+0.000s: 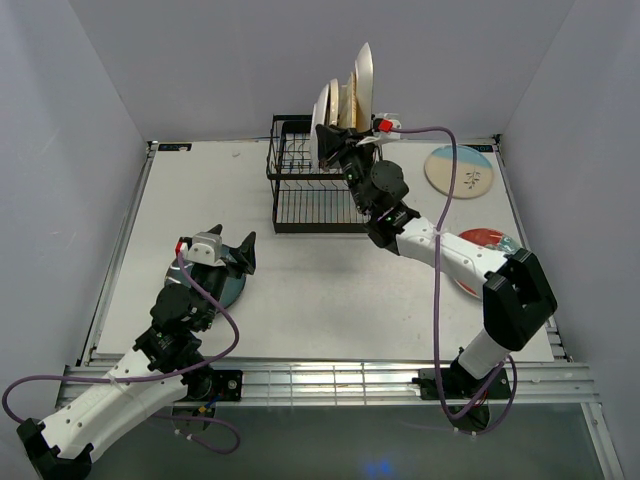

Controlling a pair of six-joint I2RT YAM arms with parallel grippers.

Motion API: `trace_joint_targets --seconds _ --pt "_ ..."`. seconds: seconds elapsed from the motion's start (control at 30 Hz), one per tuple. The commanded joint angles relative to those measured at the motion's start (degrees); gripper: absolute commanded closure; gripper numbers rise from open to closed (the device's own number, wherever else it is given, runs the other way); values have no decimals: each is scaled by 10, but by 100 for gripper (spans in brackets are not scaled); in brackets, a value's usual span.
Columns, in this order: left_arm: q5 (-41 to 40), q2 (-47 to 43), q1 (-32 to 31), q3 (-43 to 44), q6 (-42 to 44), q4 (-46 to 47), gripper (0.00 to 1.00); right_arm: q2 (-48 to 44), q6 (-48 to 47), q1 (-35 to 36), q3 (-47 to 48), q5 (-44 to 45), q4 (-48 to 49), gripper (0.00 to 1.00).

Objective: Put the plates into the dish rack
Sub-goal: Insert the plate into the dish rack.

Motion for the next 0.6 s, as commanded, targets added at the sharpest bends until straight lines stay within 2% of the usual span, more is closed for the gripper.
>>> trace_joint_targets --seconds 0.0,0.57 --pt "7 -1 3 -1 3 6 20 -32 -10 -10 -9 54 -5 56" --pt "7 7 4 -1 3 8 19 -123 -37 -4 -78 48 -11 51"
